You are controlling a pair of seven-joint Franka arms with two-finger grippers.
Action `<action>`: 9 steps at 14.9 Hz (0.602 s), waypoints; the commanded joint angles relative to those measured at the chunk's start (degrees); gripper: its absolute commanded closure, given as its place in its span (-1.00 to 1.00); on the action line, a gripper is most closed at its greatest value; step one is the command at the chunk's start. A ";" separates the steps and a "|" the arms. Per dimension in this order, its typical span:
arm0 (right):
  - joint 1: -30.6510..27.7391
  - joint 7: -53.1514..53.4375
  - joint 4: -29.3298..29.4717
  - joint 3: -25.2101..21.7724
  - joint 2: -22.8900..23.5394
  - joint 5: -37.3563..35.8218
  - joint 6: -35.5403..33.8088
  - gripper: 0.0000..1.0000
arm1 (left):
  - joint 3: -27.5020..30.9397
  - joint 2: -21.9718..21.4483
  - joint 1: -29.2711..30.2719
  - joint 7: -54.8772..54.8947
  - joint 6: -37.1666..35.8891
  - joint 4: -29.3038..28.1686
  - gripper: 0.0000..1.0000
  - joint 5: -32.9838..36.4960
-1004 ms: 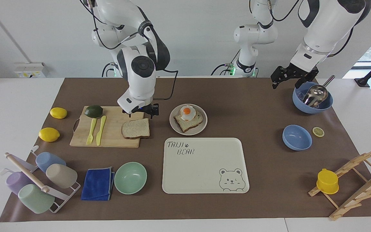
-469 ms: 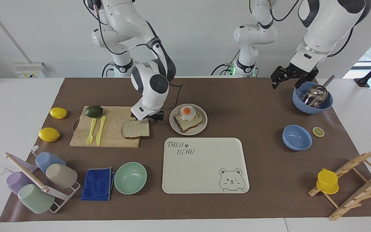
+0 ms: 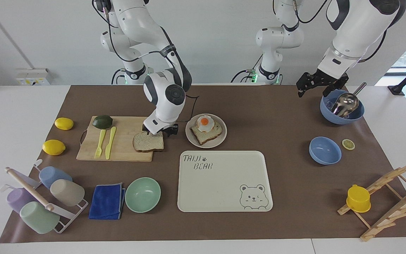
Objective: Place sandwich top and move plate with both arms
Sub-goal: 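Grasp the bread slice with the right gripper and lift it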
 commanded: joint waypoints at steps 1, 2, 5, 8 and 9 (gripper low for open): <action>0.81 0.88 -0.83 0.10 0.71 -2.39 1.39 -1.00 | -0.46 -1.07 0.70 0.25 -0.44 -0.69 -1.00 0.79; 0.55 0.79 -1.53 0.10 0.71 -2.39 2.00 -1.00 | -0.46 -1.07 0.70 0.25 -0.44 -0.69 -1.00 0.79; 0.46 0.00 -1.98 0.10 0.62 -2.47 2.18 -1.00 | -0.46 -1.07 0.70 0.25 -0.44 -0.69 -1.00 0.79; 0.63 -0.35 -2.85 0.10 0.36 -4.31 2.36 -1.00 | -0.46 -1.07 0.70 0.25 -0.35 -0.69 -1.00 0.79; 0.63 -0.35 -3.03 0.10 0.36 -4.58 2.27 -0.98 | -0.46 -1.07 0.70 0.25 -0.35 -0.69 -1.00 0.79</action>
